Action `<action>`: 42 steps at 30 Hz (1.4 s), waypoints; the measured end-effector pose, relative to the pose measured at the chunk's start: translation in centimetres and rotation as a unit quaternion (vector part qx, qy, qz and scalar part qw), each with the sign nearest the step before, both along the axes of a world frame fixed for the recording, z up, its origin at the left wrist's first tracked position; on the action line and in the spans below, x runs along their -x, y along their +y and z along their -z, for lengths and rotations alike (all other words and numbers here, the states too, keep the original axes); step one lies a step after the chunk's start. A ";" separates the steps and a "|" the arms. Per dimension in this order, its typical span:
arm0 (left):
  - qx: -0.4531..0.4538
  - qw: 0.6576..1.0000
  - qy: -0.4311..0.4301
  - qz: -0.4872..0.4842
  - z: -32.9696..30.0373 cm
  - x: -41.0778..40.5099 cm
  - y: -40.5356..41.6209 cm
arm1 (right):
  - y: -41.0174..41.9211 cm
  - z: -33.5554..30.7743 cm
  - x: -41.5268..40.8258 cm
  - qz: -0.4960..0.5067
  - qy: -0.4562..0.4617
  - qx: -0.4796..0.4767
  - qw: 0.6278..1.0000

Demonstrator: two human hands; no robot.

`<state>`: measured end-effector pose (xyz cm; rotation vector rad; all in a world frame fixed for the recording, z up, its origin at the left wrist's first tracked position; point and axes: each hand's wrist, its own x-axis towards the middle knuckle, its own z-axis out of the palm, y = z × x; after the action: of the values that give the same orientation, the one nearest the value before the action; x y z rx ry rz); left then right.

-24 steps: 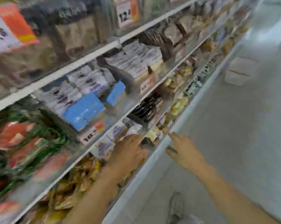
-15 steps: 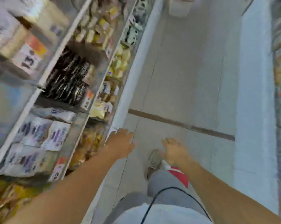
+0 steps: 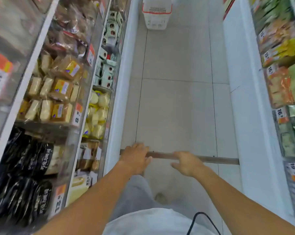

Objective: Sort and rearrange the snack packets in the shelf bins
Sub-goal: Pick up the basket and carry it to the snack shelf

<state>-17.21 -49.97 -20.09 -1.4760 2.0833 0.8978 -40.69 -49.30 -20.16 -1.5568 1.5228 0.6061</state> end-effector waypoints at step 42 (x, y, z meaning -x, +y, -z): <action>-0.046 0.989 0.011 -0.140 2.0 25.6 -128.1 | -130.2 0.1 26.1 0.036 -0.031 0.061 0.997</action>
<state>-42.82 -178.08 -22.08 -1.7434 1.8493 1.1023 -66.76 -179.54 -20.29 -1.5897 1.5855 0.4268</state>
